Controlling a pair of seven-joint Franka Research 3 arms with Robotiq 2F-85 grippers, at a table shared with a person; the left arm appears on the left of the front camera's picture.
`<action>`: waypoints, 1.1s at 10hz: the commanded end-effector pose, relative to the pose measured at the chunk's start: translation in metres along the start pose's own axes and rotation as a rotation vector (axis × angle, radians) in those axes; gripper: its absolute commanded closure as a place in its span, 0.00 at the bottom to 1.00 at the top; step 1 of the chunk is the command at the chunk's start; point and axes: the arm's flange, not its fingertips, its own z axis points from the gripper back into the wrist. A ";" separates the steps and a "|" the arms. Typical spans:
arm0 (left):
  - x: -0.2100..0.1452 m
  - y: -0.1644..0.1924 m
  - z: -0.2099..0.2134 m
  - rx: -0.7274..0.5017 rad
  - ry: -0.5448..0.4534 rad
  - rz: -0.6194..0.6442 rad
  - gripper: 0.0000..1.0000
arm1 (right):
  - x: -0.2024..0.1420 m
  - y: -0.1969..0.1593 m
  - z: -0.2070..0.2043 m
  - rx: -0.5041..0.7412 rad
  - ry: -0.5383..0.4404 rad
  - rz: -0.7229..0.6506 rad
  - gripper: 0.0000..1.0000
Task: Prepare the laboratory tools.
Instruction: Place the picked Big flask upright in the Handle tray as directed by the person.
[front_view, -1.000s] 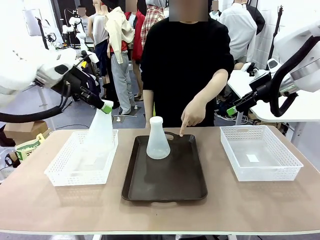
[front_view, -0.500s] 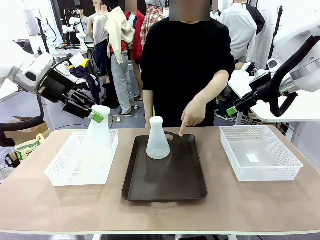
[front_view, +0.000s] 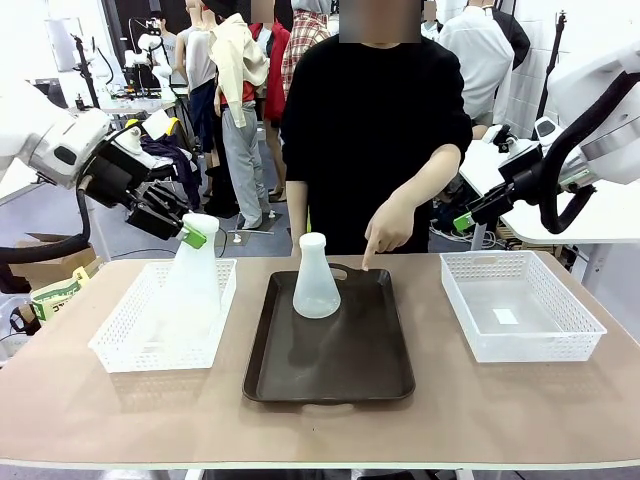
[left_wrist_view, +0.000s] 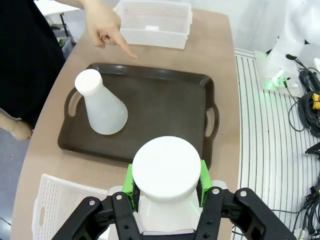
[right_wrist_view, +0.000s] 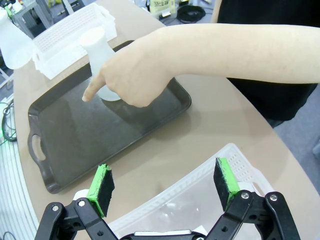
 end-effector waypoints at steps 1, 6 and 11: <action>0.000 0.003 -0.017 -0.087 -0.087 -0.084 1.00 | 0.000 0.001 0.001 -0.001 0.018 -0.007 0.00; 0.022 -0.007 -0.086 -0.245 -0.316 -0.428 1.00 | 0.000 0.001 0.001 -0.001 0.018 -0.007 0.00; 0.031 0.024 -0.163 -0.214 -0.366 -0.440 1.00 | 0.000 0.001 0.001 -0.001 0.018 -0.007 0.00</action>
